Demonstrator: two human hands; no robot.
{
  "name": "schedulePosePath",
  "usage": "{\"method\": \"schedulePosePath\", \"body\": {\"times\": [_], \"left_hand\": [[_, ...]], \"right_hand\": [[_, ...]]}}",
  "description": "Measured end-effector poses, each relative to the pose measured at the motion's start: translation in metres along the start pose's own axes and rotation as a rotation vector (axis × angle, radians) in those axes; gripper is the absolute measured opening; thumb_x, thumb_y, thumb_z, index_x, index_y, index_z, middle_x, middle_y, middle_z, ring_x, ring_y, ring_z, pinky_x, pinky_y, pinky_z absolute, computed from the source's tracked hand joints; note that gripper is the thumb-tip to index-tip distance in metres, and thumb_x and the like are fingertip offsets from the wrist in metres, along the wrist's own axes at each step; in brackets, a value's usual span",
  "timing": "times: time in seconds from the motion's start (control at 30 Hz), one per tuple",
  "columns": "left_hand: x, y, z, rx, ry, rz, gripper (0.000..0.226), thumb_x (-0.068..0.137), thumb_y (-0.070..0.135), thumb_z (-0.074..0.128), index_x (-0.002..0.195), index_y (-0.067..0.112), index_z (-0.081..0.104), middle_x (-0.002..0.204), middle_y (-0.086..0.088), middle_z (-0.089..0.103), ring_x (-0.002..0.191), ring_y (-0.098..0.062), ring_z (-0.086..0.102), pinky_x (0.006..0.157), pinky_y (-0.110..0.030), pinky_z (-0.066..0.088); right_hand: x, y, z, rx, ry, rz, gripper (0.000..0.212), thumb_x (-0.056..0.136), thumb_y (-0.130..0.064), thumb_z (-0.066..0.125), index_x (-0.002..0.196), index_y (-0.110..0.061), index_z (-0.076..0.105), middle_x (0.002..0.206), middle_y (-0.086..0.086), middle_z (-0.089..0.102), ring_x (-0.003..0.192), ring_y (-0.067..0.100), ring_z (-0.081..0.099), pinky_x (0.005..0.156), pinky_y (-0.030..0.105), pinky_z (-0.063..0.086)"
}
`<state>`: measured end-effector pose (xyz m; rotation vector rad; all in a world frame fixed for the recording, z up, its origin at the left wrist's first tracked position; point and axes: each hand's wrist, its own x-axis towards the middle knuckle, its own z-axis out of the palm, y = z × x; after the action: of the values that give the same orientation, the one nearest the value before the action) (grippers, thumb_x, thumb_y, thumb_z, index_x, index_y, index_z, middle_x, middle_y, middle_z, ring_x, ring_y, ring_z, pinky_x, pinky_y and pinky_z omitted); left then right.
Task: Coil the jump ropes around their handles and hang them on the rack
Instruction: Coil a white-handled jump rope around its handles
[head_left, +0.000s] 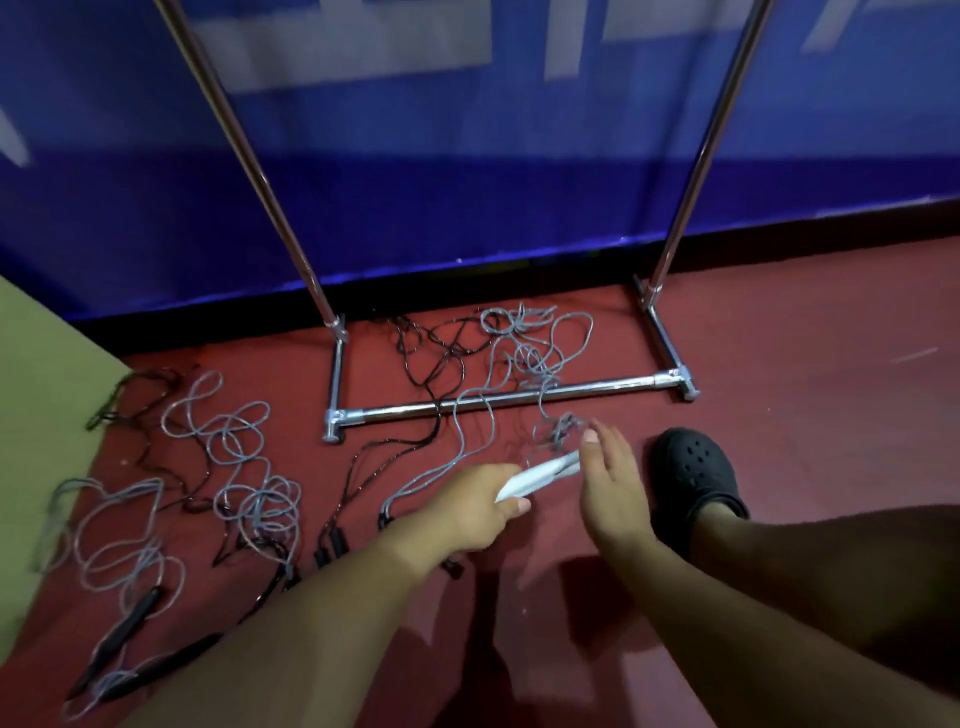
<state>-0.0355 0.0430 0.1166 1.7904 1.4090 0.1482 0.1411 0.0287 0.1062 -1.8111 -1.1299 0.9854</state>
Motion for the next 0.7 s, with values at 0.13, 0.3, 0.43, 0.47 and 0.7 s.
{"method": "schedulePosePath", "body": {"times": [0.13, 0.3, 0.43, 0.47, 0.7], "left_hand": [[-0.03, 0.036, -0.053, -0.21, 0.04, 0.072, 0.017, 0.09, 0.012, 0.072, 0.103, 0.024, 0.072, 0.063, 0.01, 0.061, 0.055, -0.012, 0.056, 0.058, -0.024, 0.049], [-0.077, 0.104, -0.113, -0.45, 0.094, 0.148, 0.031, 0.087, -0.001, 0.072, 0.112, 0.017, 0.071, 0.07, 0.008, 0.07, 0.049, -0.005, 0.056, 0.047, -0.016, 0.044], [-0.111, 0.145, -0.142, -0.579, 0.16, 0.188, 0.028, 0.088, 0.0, 0.072, 0.111, 0.015, 0.07, 0.082, -0.006, 0.069, 0.055, -0.013, 0.06, 0.059, -0.028, 0.047], [-0.122, 0.15, -0.147, -0.603, 0.174, 0.19, 0.027, 0.088, 0.001, 0.071, 0.111, 0.017, 0.07, 0.081, -0.008, 0.069, 0.056, -0.014, 0.061, 0.061, -0.031, 0.045], [-0.173, 0.144, -0.141, -0.785, 0.368, 0.127, 0.027, 0.088, -0.004, 0.068, 0.111, 0.009, 0.063, 0.082, -0.012, 0.071, 0.055, -0.018, 0.064, 0.041, -0.019, 0.042]], "right_hand": [[-0.015, -0.056, -0.037, -0.127, -0.116, -0.104, 0.043, 0.102, -0.049, 0.036, 0.095, -0.017, 0.064, 0.097, 0.0, 0.068, 0.098, 0.025, 0.06, 0.085, 0.037, 0.043], [-0.031, -0.125, -0.09, -0.233, -0.159, -0.327, 0.045, 0.101, -0.047, 0.04, 0.082, -0.016, 0.065, 0.079, -0.004, 0.066, 0.079, 0.014, 0.06, 0.067, 0.012, 0.04], [-0.043, -0.18, -0.126, -0.232, -0.193, -0.375, 0.04, 0.101, -0.049, 0.042, 0.085, -0.025, 0.071, 0.067, -0.014, 0.064, 0.064, -0.008, 0.056, 0.062, 0.009, 0.04], [-0.046, -0.192, -0.133, -0.257, -0.22, -0.405, 0.041, 0.101, -0.049, 0.041, 0.086, -0.026, 0.07, 0.065, -0.012, 0.062, 0.062, -0.005, 0.054, 0.064, 0.014, 0.041], [-0.075, -0.21, -0.119, 0.111, -0.53, -0.369, 0.024, 0.104, -0.02, 0.045, 0.098, -0.009, 0.065, 0.066, 0.01, 0.063, 0.056, 0.022, 0.053, 0.058, 0.033, 0.042]]}}
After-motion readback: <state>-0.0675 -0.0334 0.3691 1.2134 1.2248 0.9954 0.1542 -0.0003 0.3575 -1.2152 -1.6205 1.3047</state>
